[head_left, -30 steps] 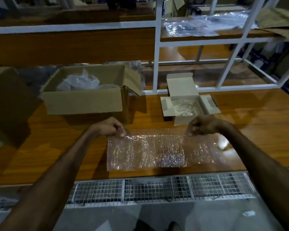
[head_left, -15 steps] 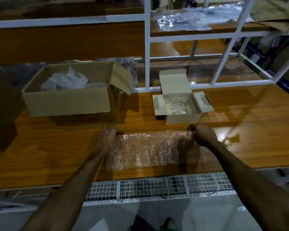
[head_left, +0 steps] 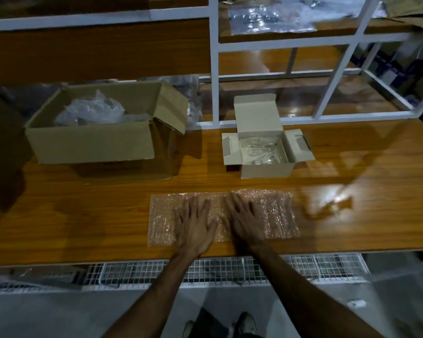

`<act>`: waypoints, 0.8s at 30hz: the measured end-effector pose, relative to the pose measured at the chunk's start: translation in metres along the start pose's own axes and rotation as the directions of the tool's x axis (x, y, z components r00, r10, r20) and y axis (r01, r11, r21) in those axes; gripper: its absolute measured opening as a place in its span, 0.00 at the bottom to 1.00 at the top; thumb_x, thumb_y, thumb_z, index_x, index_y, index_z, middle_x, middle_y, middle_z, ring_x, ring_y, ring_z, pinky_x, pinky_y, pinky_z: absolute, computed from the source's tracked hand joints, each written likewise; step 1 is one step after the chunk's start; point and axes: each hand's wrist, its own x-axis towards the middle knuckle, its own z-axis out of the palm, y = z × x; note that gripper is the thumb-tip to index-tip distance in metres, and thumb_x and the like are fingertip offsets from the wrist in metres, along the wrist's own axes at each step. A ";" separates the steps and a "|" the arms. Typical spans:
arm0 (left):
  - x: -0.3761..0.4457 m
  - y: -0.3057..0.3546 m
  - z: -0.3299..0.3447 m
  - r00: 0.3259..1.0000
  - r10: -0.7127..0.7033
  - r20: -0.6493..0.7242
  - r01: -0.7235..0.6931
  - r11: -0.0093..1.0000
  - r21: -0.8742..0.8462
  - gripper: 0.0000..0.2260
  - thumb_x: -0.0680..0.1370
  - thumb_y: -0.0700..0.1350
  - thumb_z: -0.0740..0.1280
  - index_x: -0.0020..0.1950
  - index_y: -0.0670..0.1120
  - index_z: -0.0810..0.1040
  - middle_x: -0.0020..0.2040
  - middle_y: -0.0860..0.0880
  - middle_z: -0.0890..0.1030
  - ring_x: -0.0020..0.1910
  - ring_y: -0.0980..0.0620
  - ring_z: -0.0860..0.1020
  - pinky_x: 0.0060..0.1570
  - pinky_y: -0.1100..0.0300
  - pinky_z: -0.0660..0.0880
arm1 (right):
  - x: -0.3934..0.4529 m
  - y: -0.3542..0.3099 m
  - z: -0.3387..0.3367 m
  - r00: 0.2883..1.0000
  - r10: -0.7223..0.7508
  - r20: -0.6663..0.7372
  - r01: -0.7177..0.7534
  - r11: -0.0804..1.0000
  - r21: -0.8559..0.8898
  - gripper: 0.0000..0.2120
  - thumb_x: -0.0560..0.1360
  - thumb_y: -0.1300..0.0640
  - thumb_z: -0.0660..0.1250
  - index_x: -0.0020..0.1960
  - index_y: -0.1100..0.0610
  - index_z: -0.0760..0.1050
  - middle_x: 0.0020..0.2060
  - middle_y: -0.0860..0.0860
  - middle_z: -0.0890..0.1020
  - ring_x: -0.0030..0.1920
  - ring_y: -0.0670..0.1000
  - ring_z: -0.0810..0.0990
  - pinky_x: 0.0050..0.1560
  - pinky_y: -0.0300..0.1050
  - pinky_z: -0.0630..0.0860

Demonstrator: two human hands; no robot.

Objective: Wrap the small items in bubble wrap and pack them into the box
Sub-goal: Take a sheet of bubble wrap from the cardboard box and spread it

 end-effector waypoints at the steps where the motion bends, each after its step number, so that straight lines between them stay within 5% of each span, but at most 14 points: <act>1: -0.002 -0.006 -0.002 1.000 0.000 -0.006 0.000 1.000 -0.005 0.33 0.83 0.70 0.45 0.85 0.59 0.46 0.86 0.47 0.40 0.84 0.43 0.37 0.79 0.36 0.35 | -0.002 0.003 0.001 0.999 0.037 -0.023 -0.037 0.999 -0.011 0.37 0.80 0.32 0.27 0.84 0.49 0.38 0.83 0.55 0.38 0.83 0.58 0.38 0.81 0.65 0.45; 9: 0.001 -0.057 -0.016 0.995 -0.095 -0.023 0.094 0.995 -0.029 0.37 0.80 0.75 0.41 0.85 0.60 0.38 0.85 0.47 0.35 0.83 0.44 0.35 0.80 0.38 0.36 | -0.017 0.056 -0.004 0.969 0.242 -0.055 -0.238 0.969 0.073 0.42 0.78 0.24 0.36 0.84 0.47 0.37 0.84 0.53 0.36 0.83 0.59 0.36 0.79 0.63 0.32; 15: 0.000 -0.087 -0.020 0.985 -0.168 -0.028 0.168 0.986 -0.006 0.40 0.78 0.77 0.37 0.85 0.56 0.39 0.85 0.46 0.38 0.84 0.45 0.37 0.82 0.40 0.40 | -0.032 0.089 -0.012 0.940 0.334 -0.071 -0.326 0.939 0.108 0.43 0.77 0.24 0.34 0.84 0.48 0.40 0.84 0.53 0.41 0.84 0.57 0.39 0.81 0.64 0.40; 20: -0.003 -0.092 -0.021 0.985 -0.173 -0.022 0.173 0.985 -0.012 0.41 0.78 0.77 0.37 0.85 0.55 0.38 0.85 0.45 0.37 0.84 0.45 0.37 0.82 0.40 0.40 | -0.034 0.100 -0.011 0.942 0.330 -0.055 -0.322 0.940 0.112 0.43 0.78 0.24 0.36 0.84 0.49 0.41 0.84 0.52 0.41 0.84 0.57 0.40 0.80 0.60 0.37; 24: -0.002 -0.088 -0.021 0.983 -0.179 -0.038 0.177 0.983 -0.049 0.41 0.78 0.77 0.38 0.85 0.56 0.41 0.85 0.45 0.39 0.84 0.44 0.37 0.80 0.37 0.35 | -0.019 0.114 -0.014 0.929 0.360 -0.086 -0.340 0.922 0.182 0.36 0.83 0.34 0.56 0.84 0.51 0.52 0.84 0.58 0.51 0.83 0.61 0.50 0.80 0.65 0.43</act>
